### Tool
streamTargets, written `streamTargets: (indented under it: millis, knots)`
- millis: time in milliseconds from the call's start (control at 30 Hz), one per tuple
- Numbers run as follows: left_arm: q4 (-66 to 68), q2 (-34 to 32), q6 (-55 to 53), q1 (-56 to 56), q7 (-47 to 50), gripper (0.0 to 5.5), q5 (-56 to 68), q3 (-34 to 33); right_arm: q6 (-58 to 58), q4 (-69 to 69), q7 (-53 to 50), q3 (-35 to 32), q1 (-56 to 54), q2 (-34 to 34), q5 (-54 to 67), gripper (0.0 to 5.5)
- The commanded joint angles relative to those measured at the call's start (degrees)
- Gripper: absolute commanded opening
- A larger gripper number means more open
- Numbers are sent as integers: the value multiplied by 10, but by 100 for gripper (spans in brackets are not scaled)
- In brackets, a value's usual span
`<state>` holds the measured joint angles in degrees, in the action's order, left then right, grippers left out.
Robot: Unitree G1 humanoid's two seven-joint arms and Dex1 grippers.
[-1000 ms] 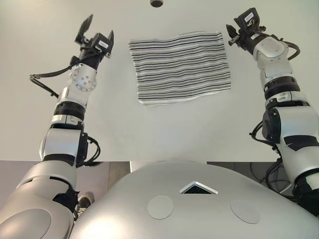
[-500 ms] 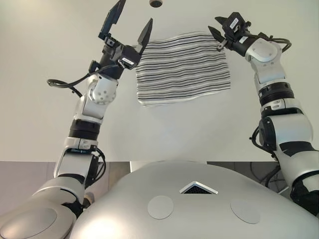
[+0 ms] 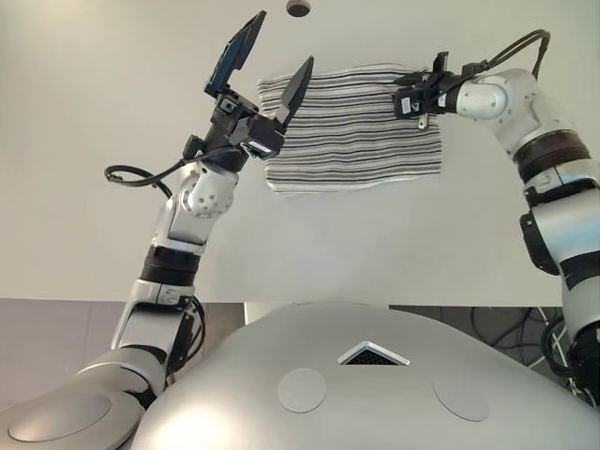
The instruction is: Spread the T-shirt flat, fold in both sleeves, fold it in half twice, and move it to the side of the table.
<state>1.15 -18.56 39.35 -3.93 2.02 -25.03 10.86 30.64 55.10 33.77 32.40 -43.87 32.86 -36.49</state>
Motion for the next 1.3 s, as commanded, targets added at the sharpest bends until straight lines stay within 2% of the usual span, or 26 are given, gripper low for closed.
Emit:
streamTargets:
  millis: [33,167,267,400,500,600,833,900,967,1067,1133,1267,1300]
  knots:
    - [-18,-10,-18,8,-10,349,4,-17,-8,-92,188,39,55,105,-16,144]
    - [-16,-14,-35,1,-14,349,3,-31,-104,-369,396,31,148,180,102,144]
    - [-18,-16,-47,-3,-18,349,4,-37,-211,-571,484,36,218,195,174,144]
    - [-17,-20,-58,-6,-21,349,4,-46,-295,-666,499,47,262,157,203,144]
    - [-16,-24,-64,-12,-28,349,3,-47,-332,-664,460,47,265,104,202,144]
    - [-5,-42,-63,-11,-37,349,-2,-50,-376,-674,422,19,266,66,222,144]
    - [0,-161,22,70,-99,349,-44,-27,-462,-819,351,-124,373,90,329,144]
    - [-13,-210,61,104,-114,349,-52,-35,-452,-862,327,-189,424,115,348,144]
    - [-33,-262,109,162,-128,349,-43,-51,-427,-895,304,-282,486,132,370,144]
    - [-34,-336,197,258,-119,349,-91,-95,-361,-918,282,-425,622,129,388,144]
    - [-30,-358,233,318,-113,349,-122,-123,-295,-903,267,-482,716,120,366,144]
    - [-42,-341,238,351,-112,408,-186,-113,-201,-851,232,-502,802,119,304,223]
    - [-41,-331,234,346,-110,426,-206,-103,-185,-840,225,-498,810,124,286,225]
